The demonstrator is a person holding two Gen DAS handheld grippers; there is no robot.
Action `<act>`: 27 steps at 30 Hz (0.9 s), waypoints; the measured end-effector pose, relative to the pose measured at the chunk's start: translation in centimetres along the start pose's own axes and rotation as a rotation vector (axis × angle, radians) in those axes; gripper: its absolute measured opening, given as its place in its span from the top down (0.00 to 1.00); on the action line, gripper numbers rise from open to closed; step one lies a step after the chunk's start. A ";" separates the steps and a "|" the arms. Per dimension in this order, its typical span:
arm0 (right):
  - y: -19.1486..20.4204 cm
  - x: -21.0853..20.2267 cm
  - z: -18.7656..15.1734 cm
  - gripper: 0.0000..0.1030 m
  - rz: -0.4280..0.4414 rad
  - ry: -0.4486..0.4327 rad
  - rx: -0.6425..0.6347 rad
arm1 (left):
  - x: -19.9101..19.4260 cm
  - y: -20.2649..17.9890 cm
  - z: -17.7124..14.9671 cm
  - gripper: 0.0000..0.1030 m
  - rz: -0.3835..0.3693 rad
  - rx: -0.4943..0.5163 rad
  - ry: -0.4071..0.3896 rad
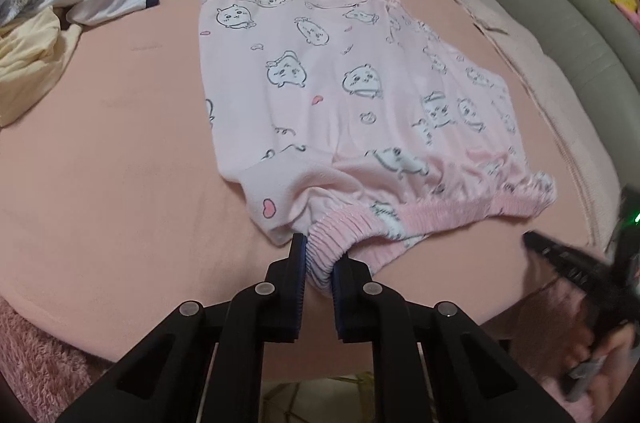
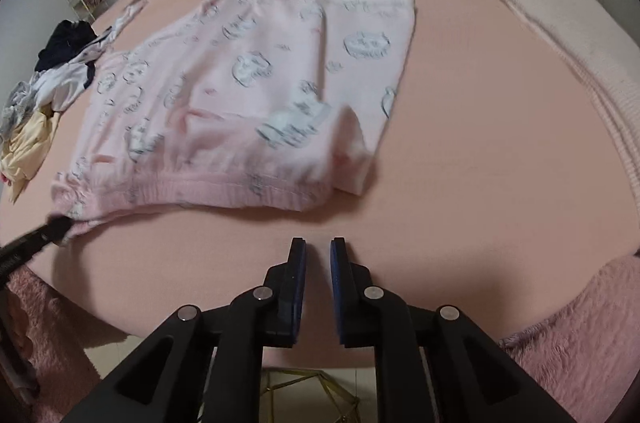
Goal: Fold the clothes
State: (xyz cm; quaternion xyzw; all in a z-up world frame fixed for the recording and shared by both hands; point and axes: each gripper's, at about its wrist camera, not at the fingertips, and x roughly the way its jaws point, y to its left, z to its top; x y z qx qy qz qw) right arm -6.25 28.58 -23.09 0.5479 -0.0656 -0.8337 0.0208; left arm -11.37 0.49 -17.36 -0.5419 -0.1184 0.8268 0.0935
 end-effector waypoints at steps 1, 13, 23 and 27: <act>-0.1 0.1 0.0 0.89 0.011 0.000 -0.006 | -0.1 -0.1 0.2 0.90 -0.014 0.001 0.004; 2.8 -1.5 1.9 0.79 0.015 -0.137 -0.186 | 0.3 -0.4 0.2 0.90 -0.022 0.011 0.027; -0.5 0.3 4.0 0.97 0.158 -0.097 0.035 | 1.3 0.1 0.9 0.90 -0.035 -0.020 0.028; -0.8 0.7 3.6 0.99 0.174 -0.074 0.065 | 1.7 -0.4 -0.2 0.91 0.003 0.017 0.041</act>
